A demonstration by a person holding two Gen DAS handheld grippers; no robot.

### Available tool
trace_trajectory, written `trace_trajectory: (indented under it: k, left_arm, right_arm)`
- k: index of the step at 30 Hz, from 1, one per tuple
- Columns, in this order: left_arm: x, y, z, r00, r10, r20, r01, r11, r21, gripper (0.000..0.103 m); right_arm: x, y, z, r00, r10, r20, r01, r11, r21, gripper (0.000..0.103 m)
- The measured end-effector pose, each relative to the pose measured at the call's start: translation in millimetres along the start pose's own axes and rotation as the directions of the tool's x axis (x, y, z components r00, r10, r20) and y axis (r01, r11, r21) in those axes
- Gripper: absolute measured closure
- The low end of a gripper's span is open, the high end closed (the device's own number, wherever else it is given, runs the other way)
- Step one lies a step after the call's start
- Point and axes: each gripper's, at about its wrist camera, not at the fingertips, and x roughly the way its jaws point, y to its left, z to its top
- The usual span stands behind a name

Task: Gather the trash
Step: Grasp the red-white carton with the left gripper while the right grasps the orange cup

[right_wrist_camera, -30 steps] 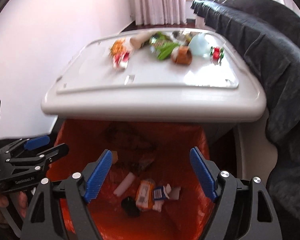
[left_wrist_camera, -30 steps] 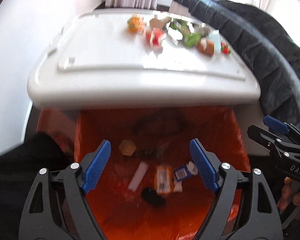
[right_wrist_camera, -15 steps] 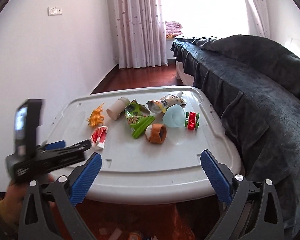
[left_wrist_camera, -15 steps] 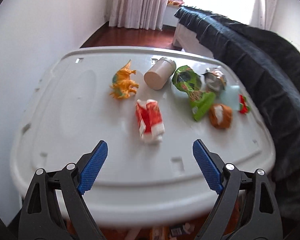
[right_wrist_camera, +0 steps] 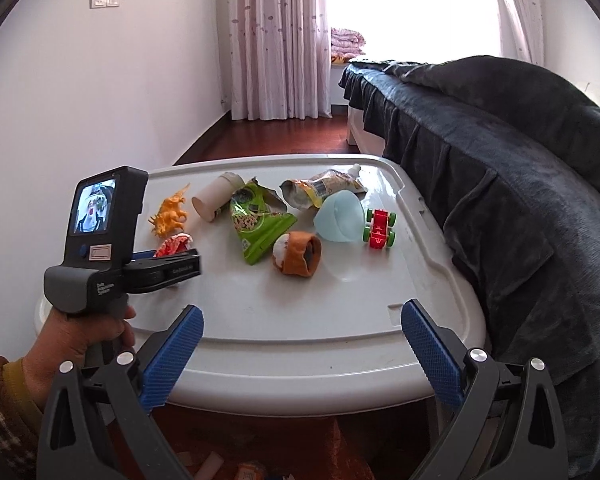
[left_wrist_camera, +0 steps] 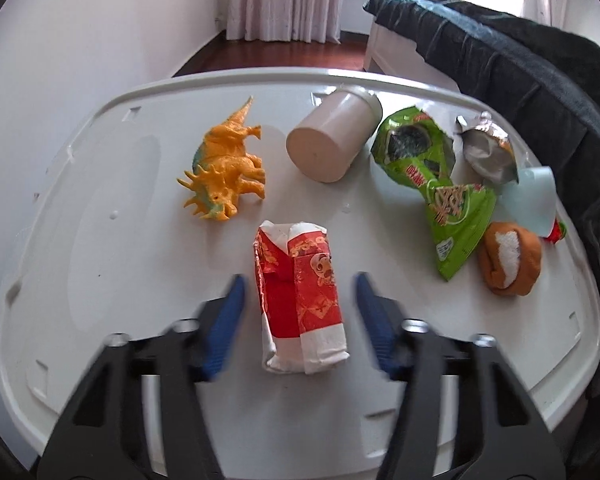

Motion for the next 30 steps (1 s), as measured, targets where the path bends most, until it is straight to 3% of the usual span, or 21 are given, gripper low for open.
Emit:
trace_trajectory:
  k: [5,16,22,27,30]
  left_arm:
    - [-8,11,-8,1.0,-0.017,0.024,0.017,1.0,-0.002,0.075]
    - [-78,34,-42,0.991,-0.069,0.116,0.072,0.997,-0.021,0.075]
    - [-93,37,-49,0.985,-0.1,0.137,0.104,0.994,-0.019,0.075]
    - [-94,36,-51,0.983,-0.119,0.14,0.122,0.992,-0.012,0.075]
    - [-94,36,-52,0.982,-0.132,0.134,0.134,0.991,-0.009,0.075]
  right_arm:
    - [22,-3,7,0.999,-0.03,-0.019,0.03,0.999,0.014,0.005]
    - [114,14,29,0.994,-0.091,-0.065,0.088,0.995,-0.044,0.006]
    - [151,15,36,0.987,-0.102,-0.124,0.1,0.995,-0.021,0.008]
    - [170,16,40,0.982,-0.102,-0.158,0.099,0.995,-0.023,0.021]
    - [183,19,42,0.977,-0.101,-0.19,0.095,0.995,-0.041,0.045]
